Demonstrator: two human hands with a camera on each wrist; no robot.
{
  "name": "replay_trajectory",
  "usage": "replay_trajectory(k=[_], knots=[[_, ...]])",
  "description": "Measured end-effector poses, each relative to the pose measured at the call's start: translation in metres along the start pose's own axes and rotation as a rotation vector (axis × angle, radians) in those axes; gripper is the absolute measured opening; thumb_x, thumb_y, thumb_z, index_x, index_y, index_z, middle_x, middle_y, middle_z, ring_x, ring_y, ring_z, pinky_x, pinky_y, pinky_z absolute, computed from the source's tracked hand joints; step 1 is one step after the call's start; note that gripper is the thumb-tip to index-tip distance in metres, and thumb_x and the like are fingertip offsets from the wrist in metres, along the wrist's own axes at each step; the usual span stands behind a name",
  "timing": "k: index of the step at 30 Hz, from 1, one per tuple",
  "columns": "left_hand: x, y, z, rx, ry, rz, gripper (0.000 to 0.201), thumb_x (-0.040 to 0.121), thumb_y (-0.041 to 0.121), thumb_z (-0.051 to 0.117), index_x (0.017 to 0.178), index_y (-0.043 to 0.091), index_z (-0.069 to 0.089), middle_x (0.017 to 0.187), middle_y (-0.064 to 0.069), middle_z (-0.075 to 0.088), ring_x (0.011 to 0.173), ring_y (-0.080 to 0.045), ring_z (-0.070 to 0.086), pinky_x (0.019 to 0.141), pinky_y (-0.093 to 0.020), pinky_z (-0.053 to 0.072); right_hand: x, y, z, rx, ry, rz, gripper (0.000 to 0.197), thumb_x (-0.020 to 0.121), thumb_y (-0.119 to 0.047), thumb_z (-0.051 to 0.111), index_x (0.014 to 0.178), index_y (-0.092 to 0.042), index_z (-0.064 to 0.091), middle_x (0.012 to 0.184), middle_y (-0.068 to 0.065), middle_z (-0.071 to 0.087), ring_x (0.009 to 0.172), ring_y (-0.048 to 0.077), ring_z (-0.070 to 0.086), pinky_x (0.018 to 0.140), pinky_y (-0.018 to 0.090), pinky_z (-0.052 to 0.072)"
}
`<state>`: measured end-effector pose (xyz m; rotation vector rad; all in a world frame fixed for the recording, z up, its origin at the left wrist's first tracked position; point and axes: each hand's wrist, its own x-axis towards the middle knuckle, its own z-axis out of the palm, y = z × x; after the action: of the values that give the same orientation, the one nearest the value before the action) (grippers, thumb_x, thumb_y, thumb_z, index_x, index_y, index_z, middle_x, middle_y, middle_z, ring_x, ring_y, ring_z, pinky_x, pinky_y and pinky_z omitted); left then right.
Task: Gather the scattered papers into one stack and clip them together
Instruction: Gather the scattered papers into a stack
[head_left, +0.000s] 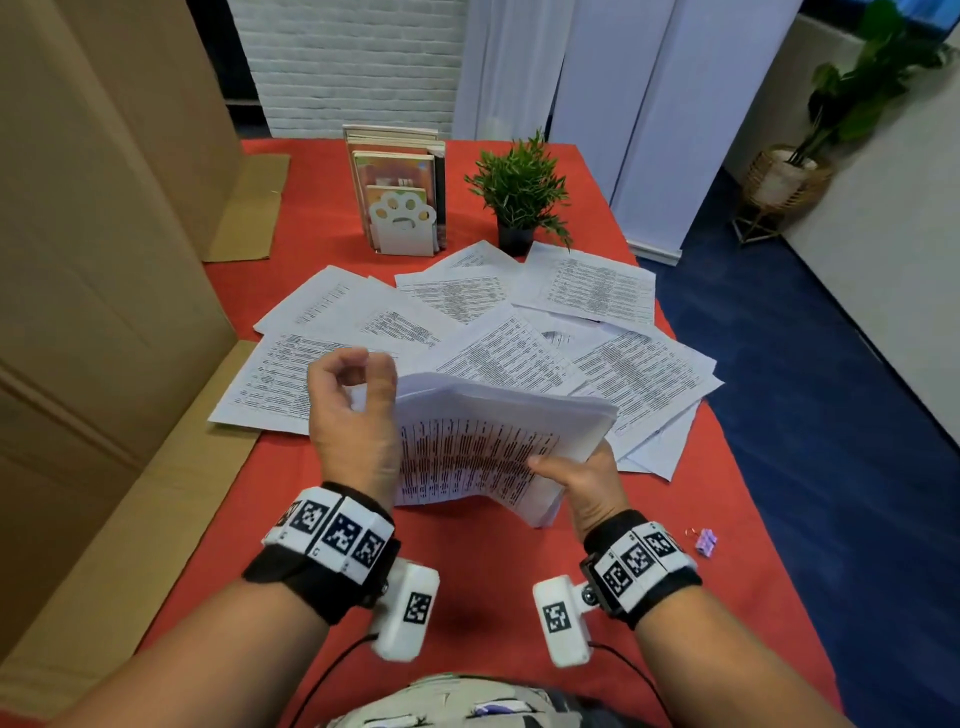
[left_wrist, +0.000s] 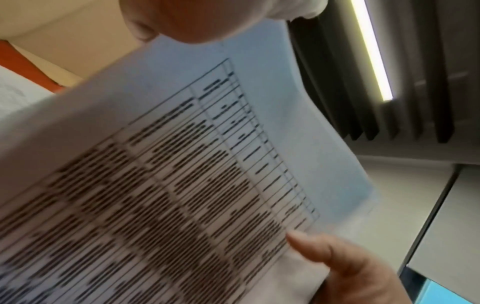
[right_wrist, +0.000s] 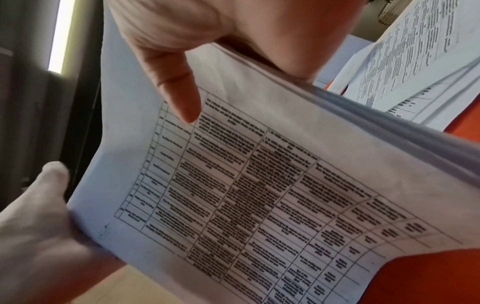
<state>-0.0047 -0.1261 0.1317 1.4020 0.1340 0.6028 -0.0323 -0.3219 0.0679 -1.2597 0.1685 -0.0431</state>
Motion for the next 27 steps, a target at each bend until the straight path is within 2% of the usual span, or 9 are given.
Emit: replay_trajectory(k=[4, 10, 13, 15, 17, 20, 22, 24, 27], knots=[[0.005, 0.0, 0.006, -0.025, 0.008, 0.073, 0.009, 0.089, 0.015, 0.058, 0.094, 0.022, 0.055, 0.087, -0.003, 0.059, 0.074, 0.007, 0.055, 0.075, -0.008, 0.042, 0.002, 0.003, -0.002, 0.044, 0.029, -0.001, 0.045, 0.055, 0.006, 0.064, 0.099, -0.006, 0.065, 0.08, 0.005, 0.075, 0.079, 0.024, 0.07, 0.074, 0.04, 0.059], [-0.012, -0.028, -0.028, 0.069, -0.279, 0.331, 0.078, 0.076, 0.065, 0.055, 0.134, 0.024, 0.023, 0.112, -0.017, 0.049, 0.106, -0.022, 0.053, 0.096, -0.033, 0.043, 0.004, 0.01, -0.003, 0.04, 0.079, 0.046, 0.036, 0.062, 0.016, 0.065, 0.087, -0.009, 0.068, 0.074, 0.005, 0.075, 0.073, 0.025, 0.07, 0.074, 0.044, 0.058], [-0.018, -0.043, -0.035, 0.118, -0.338, 0.286, 0.099, 0.063, 0.055, 0.075, 0.138, 0.029, 0.016, 0.123, 0.008, 0.048, 0.109, -0.008, 0.054, 0.097, -0.026, 0.045, 0.009, 0.01, -0.003, 0.059, 0.118, 0.088, 0.031, 0.066, 0.021, 0.063, 0.077, -0.008, 0.068, 0.065, 0.004, 0.074, 0.062, 0.02, 0.07, 0.067, 0.037, 0.059], [-0.017, -0.048, -0.034, 0.023, -0.314, 0.04, 0.097, 0.06, 0.01, 0.084, 0.132, 0.03, 0.022, 0.116, 0.003, 0.048, 0.092, 0.003, 0.057, 0.08, -0.015, 0.05, 0.011, 0.011, -0.002, 0.03, 0.124, 0.078, 0.029, 0.059, 0.015, 0.068, 0.079, -0.007, 0.067, 0.064, 0.002, 0.073, 0.062, 0.018, 0.07, 0.067, 0.033, 0.059], [-0.01, -0.056, -0.034, 0.092, -0.304, -0.096, 0.093, 0.058, -0.017, 0.071, 0.122, 0.034, 0.028, 0.109, -0.009, 0.048, 0.086, -0.001, 0.058, 0.071, -0.019, 0.052, 0.012, 0.009, -0.002, 0.026, 0.107, 0.088, 0.029, 0.064, 0.015, 0.067, 0.083, -0.007, 0.067, 0.067, 0.003, 0.074, 0.065, 0.019, 0.071, 0.064, 0.033, 0.059], [-0.003, -0.072, -0.042, 0.257, -0.34, -0.152, 0.075, 0.056, -0.006, 0.056, 0.113, 0.039, 0.039, 0.099, -0.007, 0.056, 0.088, -0.011, 0.059, 0.071, -0.026, 0.051, 0.013, 0.009, -0.002, 0.003, 0.075, 0.1, 0.032, 0.063, 0.009, 0.068, 0.088, -0.011, 0.067, 0.076, 0.006, 0.076, 0.076, 0.028, 0.071, 0.071, 0.041, 0.059], [-0.003, -0.077, -0.039, 0.294, -0.377, -0.176, 0.061, 0.055, -0.002, 0.051, 0.114, 0.015, 0.052, 0.089, -0.005, 0.059, 0.073, 0.004, 0.055, 0.064, -0.016, 0.046, 0.013, 0.012, 0.0, 0.011, 0.101, 0.105, 0.034, 0.055, 0.004, 0.067, 0.086, -0.01, 0.068, 0.076, 0.007, 0.075, 0.077, 0.03, 0.071, 0.077, 0.048, 0.057], [-0.01, -0.076, -0.032, 0.278, -0.355, -0.213, 0.044, 0.056, 0.003, 0.049, 0.099, -0.005, 0.057, 0.077, -0.007, 0.057, 0.06, 0.004, 0.051, 0.06, -0.021, 0.046, 0.013, 0.015, 0.005, 0.005, 0.114, 0.106, 0.032, 0.054, 0.004, 0.065, 0.082, -0.011, 0.069, 0.072, 0.005, 0.075, 0.076, 0.031, 0.069, 0.079, 0.051, 0.055], [-0.018, -0.071, -0.028, 0.205, -0.309, -0.265, 0.027, 0.057, 0.005, 0.052, 0.082, 0.013, 0.06, 0.071, -0.005, 0.056, 0.057, 0.001, 0.051, 0.064, -0.031, 0.046, 0.011, 0.015, 0.012, 0.001, 0.1, 0.102, 0.038, 0.054, 0.003, 0.064, 0.088, -0.013, 0.069, 0.072, 0.002, 0.074, 0.082, 0.031, 0.066, 0.081, 0.05, 0.054]])
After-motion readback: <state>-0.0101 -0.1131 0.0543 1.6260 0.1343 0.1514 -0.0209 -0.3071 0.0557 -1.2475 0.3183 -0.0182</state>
